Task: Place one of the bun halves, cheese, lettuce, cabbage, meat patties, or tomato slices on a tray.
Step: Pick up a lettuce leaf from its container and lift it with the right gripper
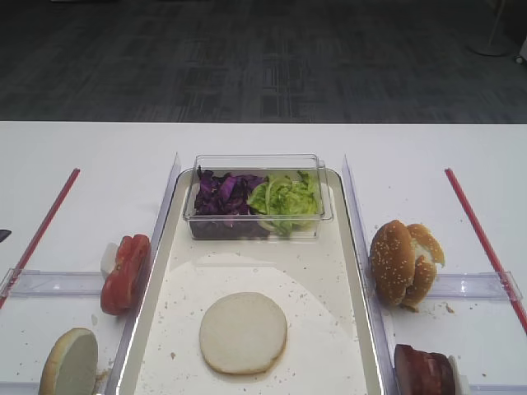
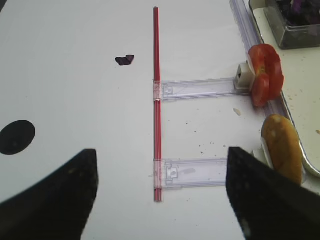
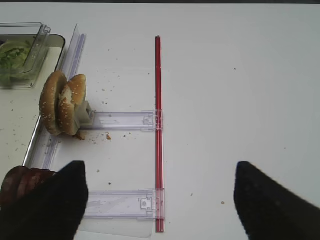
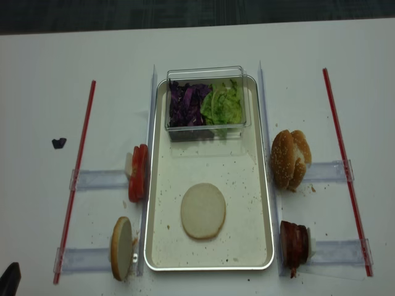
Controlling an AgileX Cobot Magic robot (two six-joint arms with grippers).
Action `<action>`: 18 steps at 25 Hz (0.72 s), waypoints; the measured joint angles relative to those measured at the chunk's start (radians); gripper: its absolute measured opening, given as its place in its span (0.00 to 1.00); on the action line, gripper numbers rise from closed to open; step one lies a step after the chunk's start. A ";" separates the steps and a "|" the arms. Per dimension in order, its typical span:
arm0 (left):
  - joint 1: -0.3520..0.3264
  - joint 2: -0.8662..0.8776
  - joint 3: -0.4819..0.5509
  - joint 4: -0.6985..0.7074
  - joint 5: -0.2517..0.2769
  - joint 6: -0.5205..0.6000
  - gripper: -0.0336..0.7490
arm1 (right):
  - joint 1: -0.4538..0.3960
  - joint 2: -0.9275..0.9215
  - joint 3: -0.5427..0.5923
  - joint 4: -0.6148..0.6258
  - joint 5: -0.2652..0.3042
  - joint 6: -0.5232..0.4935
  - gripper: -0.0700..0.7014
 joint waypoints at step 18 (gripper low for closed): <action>0.000 0.000 0.000 0.000 0.000 0.000 0.67 | 0.000 0.000 0.000 0.000 0.000 0.000 0.89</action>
